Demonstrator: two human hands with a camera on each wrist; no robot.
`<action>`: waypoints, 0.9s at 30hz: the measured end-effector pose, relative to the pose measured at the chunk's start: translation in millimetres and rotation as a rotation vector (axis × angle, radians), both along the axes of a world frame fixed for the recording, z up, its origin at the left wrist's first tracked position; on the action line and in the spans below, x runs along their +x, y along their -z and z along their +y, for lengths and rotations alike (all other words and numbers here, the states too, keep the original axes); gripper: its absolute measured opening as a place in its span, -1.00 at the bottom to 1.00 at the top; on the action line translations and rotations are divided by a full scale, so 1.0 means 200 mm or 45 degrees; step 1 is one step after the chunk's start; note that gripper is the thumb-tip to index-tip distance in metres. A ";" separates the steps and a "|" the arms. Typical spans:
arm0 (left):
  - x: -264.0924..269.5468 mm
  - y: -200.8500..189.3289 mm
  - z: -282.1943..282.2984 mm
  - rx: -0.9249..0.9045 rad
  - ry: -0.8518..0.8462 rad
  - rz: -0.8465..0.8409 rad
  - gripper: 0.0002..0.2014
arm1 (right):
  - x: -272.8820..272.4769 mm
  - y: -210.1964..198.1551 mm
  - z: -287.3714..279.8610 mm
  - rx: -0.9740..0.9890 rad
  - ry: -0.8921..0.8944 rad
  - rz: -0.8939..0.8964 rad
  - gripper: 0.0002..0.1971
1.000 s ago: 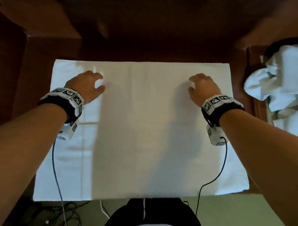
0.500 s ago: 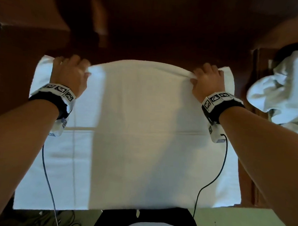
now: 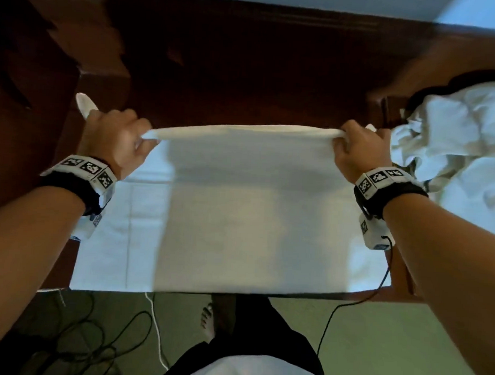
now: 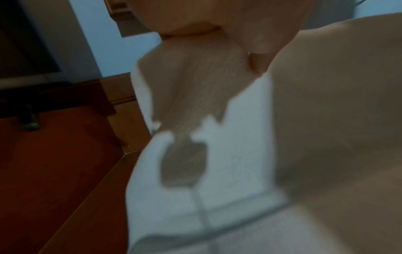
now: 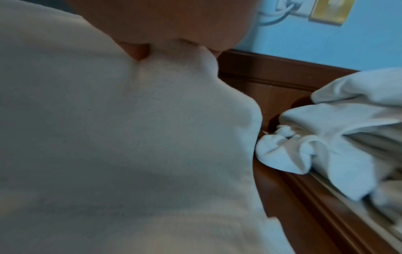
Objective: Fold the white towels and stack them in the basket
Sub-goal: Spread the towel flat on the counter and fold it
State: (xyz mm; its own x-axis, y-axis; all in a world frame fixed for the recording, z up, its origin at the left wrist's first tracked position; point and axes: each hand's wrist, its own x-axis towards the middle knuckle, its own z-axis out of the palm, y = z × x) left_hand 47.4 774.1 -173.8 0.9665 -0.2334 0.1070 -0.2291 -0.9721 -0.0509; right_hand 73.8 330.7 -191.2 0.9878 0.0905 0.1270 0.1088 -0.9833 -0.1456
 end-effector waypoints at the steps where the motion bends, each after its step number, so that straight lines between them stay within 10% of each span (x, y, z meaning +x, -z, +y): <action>1: -0.11 -0.01 0.01 0.000 0.018 -0.022 -0.75 | -0.10 -0.02 0.00 -0.009 -0.005 -0.026 -0.86; 8: -0.83 0.17 0.05 0.005 0.023 -0.098 -0.74 | -0.82 0.10 -0.03 -0.047 0.011 -0.107 -0.83; 13: -1.17 0.50 0.02 0.065 0.004 0.301 -0.60 | -1.21 0.39 -0.08 -0.333 0.020 0.405 -0.78; 21: -1.17 0.67 -0.11 -0.084 -0.132 0.521 -0.29 | -1.26 0.48 -0.12 -0.248 0.106 0.706 -0.22; 27: -0.81 0.67 -0.07 -0.175 -0.078 0.584 -0.34 | -0.95 0.46 -0.18 0.006 0.080 0.700 -0.28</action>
